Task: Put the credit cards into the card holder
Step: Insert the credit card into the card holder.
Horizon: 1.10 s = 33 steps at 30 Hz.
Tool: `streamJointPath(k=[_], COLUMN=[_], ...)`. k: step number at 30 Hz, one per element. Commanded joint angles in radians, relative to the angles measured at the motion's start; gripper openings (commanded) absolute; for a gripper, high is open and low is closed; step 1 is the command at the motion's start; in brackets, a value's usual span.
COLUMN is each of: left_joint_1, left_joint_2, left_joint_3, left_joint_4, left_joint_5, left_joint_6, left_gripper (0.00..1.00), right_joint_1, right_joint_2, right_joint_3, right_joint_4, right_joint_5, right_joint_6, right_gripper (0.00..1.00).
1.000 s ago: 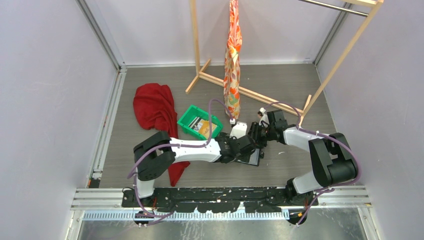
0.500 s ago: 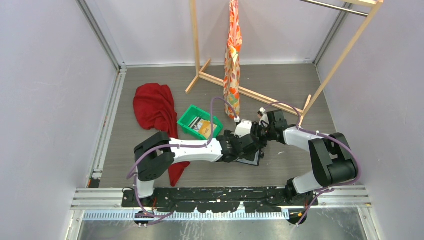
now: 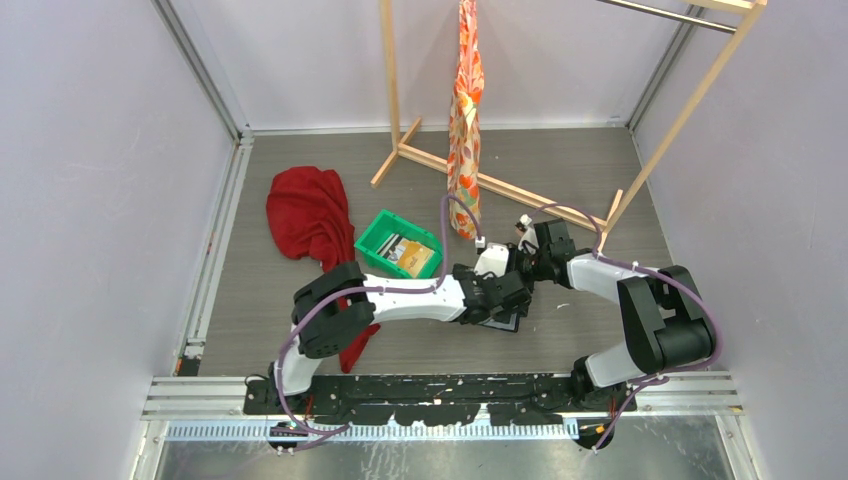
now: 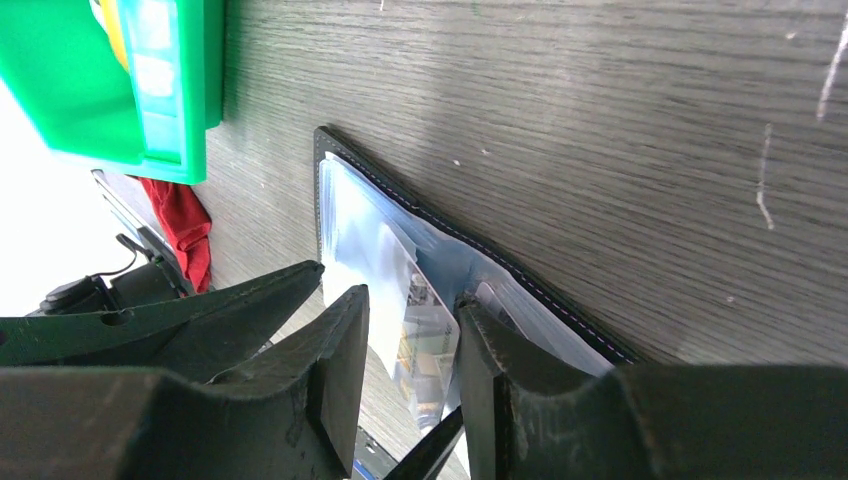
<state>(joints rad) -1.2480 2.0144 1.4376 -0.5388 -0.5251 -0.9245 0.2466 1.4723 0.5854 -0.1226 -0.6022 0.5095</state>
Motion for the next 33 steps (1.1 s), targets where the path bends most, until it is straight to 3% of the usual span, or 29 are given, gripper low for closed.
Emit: streamJointPath(k=[1, 22, 26, 33], left_joint_1=[-0.002, 0.042, 0.054, 0.058], left_joint_2=[0.004, -0.008, -0.012, -0.063], left_joint_3=[0.041, 0.008, 0.005, -0.038], left_joint_4=[-0.093, -0.173, -0.195, -0.082], left_joint_5=[-0.083, -0.101, -0.100, -0.058], left_joint_6=[-0.050, -0.144, -0.171, -0.069], left_gripper=[0.90, 0.72, 0.65, 0.71], right_joint_1=[0.002, 0.003, 0.003, 0.001], right_joint_2=[-0.010, -0.017, -0.023, -0.071], right_joint_3=[0.011, 0.013, 0.016, 0.045], right_joint_4=[-0.026, -0.029, -0.031, -0.061], right_joint_5=[0.047, 0.047, 0.045, 0.025], right_joint_6=[-0.014, -0.018, -0.023, -0.060], right_gripper=[0.43, 0.43, 0.43, 0.46])
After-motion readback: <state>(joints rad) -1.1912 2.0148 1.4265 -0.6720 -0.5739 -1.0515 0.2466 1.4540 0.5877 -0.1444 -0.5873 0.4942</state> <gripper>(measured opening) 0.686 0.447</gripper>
